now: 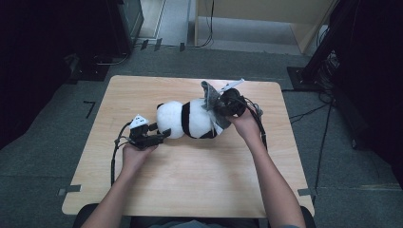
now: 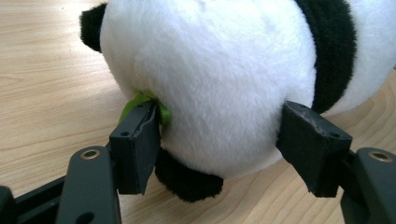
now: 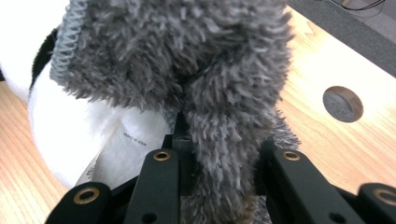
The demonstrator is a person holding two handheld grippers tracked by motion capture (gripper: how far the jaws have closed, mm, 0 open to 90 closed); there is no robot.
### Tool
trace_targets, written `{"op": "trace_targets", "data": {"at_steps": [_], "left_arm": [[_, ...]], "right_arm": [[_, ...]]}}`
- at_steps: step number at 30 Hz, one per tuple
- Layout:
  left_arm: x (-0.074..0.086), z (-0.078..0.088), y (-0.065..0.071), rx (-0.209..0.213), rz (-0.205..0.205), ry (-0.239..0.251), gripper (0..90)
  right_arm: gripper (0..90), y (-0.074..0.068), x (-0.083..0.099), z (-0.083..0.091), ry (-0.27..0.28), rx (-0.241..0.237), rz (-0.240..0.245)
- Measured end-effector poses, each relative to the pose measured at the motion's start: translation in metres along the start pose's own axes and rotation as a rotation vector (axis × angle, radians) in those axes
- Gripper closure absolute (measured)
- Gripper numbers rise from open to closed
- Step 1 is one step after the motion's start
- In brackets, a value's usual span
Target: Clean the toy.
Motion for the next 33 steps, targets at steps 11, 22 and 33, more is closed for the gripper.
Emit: {"op": "trace_targets", "data": {"at_steps": [11,22,33], "left_arm": [[0.0,0.0,0.0,-0.001,0.0,0.002,31.2],[0.0,0.0,0.0,0.002,0.003,0.001,31.3],[0.0,0.001,0.0,-0.004,0.006,-0.005,32.4]], "right_arm": [[72.3,-0.005,0.024,-0.019,-0.089,-0.028,0.0],[71.8,-0.012,0.045,-0.038,-0.109,-0.092,-0.057],[72.5,-0.008,0.056,-0.032,-0.095,-0.103,-0.098]]}}
Point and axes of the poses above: each handheld gripper's, and its own axes: z roughly backward along the jaws, x roughly out of its underside, y roughly to its right, the point moved 3 cm from there along -z, roughly forward along the jaws, and after that the axes turned 15 degrees about z, right-handed, at the moved point
